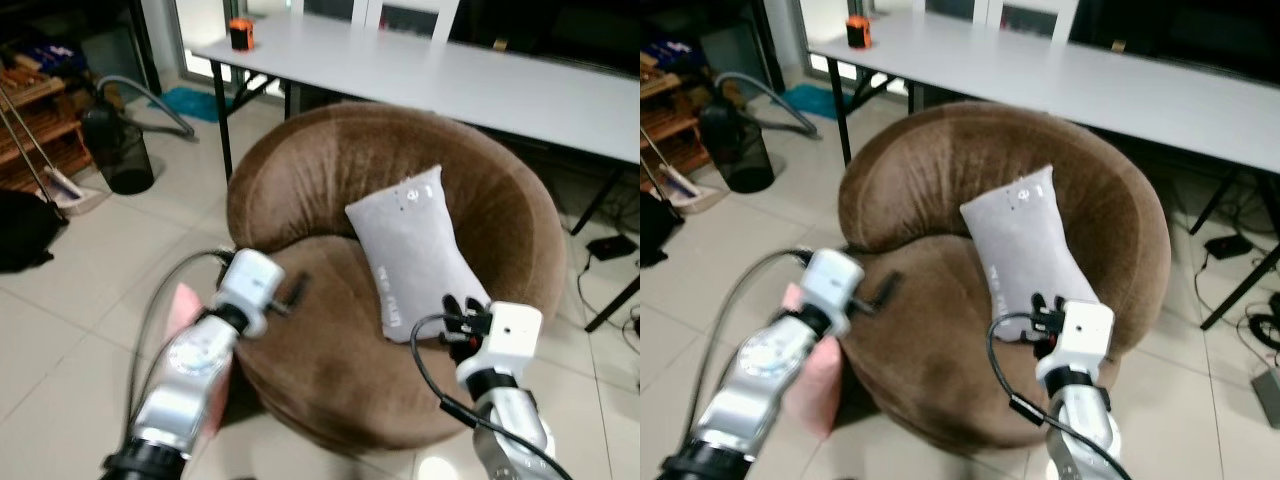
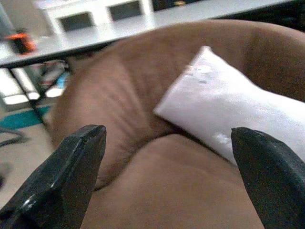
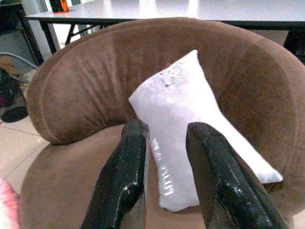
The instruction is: Move the pillow to the sofa from floor
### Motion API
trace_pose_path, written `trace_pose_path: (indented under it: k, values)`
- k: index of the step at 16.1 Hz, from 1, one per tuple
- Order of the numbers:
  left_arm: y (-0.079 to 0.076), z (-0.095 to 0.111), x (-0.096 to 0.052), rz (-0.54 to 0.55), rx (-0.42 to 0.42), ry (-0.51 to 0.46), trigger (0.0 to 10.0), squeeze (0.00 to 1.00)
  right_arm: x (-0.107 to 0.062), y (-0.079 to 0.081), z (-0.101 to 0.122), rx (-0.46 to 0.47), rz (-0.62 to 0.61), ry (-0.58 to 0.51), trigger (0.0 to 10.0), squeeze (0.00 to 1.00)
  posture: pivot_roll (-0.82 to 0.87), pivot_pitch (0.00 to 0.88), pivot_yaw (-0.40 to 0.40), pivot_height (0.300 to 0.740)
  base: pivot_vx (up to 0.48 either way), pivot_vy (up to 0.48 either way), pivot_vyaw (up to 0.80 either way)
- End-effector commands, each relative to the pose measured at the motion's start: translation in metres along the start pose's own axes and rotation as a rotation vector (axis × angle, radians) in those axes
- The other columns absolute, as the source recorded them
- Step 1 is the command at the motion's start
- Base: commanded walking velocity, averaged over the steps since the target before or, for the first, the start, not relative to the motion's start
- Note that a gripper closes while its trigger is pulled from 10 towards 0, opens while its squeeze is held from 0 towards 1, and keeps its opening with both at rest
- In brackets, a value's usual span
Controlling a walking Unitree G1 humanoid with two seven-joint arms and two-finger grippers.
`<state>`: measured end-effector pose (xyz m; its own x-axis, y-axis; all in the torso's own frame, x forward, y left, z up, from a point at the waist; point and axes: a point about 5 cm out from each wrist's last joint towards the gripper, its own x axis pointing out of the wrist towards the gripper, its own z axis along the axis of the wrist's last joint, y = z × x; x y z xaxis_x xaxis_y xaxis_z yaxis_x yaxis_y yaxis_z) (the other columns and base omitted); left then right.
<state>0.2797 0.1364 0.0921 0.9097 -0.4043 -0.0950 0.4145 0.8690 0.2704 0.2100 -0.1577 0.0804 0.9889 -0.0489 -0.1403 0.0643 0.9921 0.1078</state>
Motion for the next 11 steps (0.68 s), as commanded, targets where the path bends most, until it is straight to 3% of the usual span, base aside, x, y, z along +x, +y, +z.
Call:
trace_pose_path:
  k: [1,4,11]
  values:
    - [-0.0091,0.0033,0.0047,-0.029,0.003,-0.014,10.0,0.0,-0.0024,-0.0129,-0.0043,-0.004,-0.042,0.029,10.0,0.0,-0.02,0.031,-0.048,0.74,0.0,0.431,-0.8]
    - [-0.0076,0.0038,0.0062,-0.025,0.01,-0.015,10.0,0.0,-0.004,-0.0146,-0.0087,-0.015,-0.049,0.049,10.0,0.0,-0.01,0.032,-0.045,0.74,0.0,0.433,-0.8]
    - [-0.007,0.0036,0.0066,-0.027,0.019,-0.016,10.0,0.0,-0.0029,-0.0143,-0.0078,-0.008,-0.058,0.043,10.0,0.0,-0.01,0.033,-0.045,0.74,0.0,0.43,-0.11]
